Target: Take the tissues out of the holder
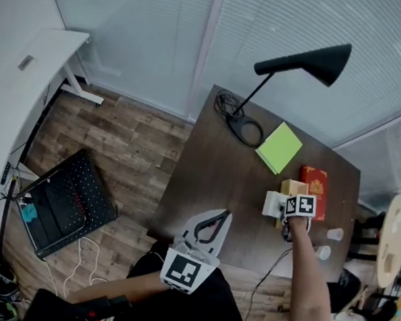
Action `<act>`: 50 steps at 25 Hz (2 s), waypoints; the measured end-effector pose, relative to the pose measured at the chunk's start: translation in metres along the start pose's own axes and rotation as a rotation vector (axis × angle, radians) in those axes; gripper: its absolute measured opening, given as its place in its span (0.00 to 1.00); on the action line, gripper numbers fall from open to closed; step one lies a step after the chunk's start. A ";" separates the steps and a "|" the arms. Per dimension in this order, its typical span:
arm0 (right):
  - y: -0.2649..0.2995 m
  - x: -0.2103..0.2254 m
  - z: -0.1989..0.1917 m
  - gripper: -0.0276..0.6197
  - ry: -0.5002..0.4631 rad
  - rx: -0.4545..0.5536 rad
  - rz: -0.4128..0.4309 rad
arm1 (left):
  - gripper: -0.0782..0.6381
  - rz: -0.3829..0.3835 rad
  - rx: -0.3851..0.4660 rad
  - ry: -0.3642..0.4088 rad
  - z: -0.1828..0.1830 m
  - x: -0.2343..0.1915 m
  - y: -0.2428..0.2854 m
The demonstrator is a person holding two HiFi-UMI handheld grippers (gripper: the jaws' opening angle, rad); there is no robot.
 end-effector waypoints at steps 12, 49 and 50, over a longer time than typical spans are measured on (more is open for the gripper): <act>0.023 -0.054 0.004 0.06 0.003 0.017 0.036 | 0.11 0.032 0.001 0.015 0.006 -0.030 -0.028; 0.091 -0.167 0.001 0.06 0.003 -0.012 0.119 | 0.11 0.124 0.010 -0.032 0.012 -0.077 -0.039; 0.092 -0.166 0.000 0.06 0.013 -0.008 0.124 | 0.11 0.122 0.007 -0.032 0.012 -0.077 -0.038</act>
Point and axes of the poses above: the fingertips, and each gripper's own axes: y forward along the fingers, x to its right, z out of its top, the point moved 9 cm from there along -y, backward along the fingers, and after that the axes turned 4 degrees about -y, right-handed, at the moved point
